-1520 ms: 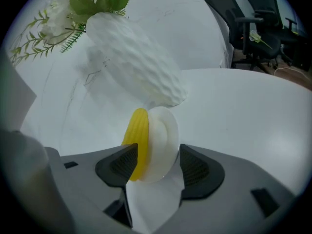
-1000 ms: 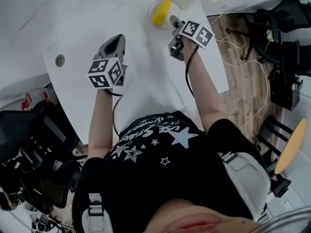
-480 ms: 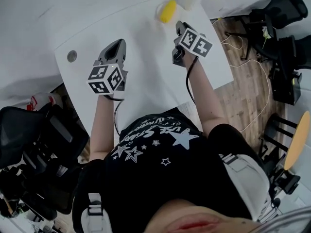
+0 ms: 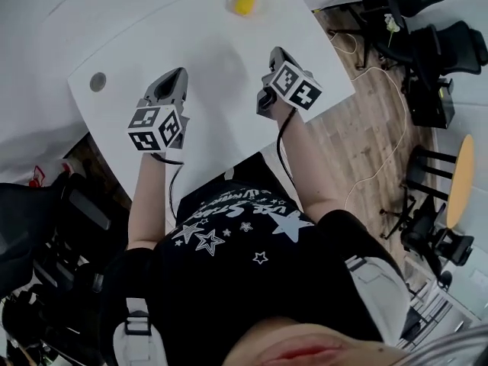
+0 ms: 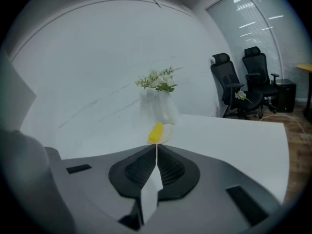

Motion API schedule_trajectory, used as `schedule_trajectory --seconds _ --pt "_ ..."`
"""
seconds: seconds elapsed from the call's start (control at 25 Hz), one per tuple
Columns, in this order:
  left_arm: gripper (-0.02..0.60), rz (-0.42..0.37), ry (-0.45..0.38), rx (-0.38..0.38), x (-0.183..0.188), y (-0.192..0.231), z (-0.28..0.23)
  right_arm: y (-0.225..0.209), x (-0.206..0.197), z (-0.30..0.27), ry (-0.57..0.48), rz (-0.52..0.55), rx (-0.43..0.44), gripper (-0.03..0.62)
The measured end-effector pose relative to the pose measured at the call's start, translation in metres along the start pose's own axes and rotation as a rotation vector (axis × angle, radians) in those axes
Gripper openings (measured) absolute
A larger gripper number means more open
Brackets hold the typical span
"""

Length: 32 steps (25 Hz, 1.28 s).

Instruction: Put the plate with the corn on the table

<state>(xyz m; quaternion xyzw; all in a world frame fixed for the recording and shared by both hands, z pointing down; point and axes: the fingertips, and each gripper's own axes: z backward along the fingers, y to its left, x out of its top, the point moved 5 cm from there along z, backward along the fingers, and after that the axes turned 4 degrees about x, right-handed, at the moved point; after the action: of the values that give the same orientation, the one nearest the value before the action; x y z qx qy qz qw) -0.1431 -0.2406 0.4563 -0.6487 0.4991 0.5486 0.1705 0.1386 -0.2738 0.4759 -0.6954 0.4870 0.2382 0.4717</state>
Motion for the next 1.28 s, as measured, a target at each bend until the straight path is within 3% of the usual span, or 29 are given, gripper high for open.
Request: schedule_trajectory --seconds 0.28,0.6,1.28 --pt "0.006 -0.029 0.042 -0.045 -0.023 -0.029 0.013 -0.007 -0.029 0.043 0.012 -0.031 0.006 0.009" --pt "0.008 -0.053 0.028 -0.029 -0.039 -0.066 0.049 -0.004 -0.041 0.084 0.002 -0.052 0.112 0.006" --pt "0.006 -0.094 -0.090 0.015 -0.052 -0.191 0.172 -0.017 -0.044 0.246 0.000 0.044 0.255 0.006"
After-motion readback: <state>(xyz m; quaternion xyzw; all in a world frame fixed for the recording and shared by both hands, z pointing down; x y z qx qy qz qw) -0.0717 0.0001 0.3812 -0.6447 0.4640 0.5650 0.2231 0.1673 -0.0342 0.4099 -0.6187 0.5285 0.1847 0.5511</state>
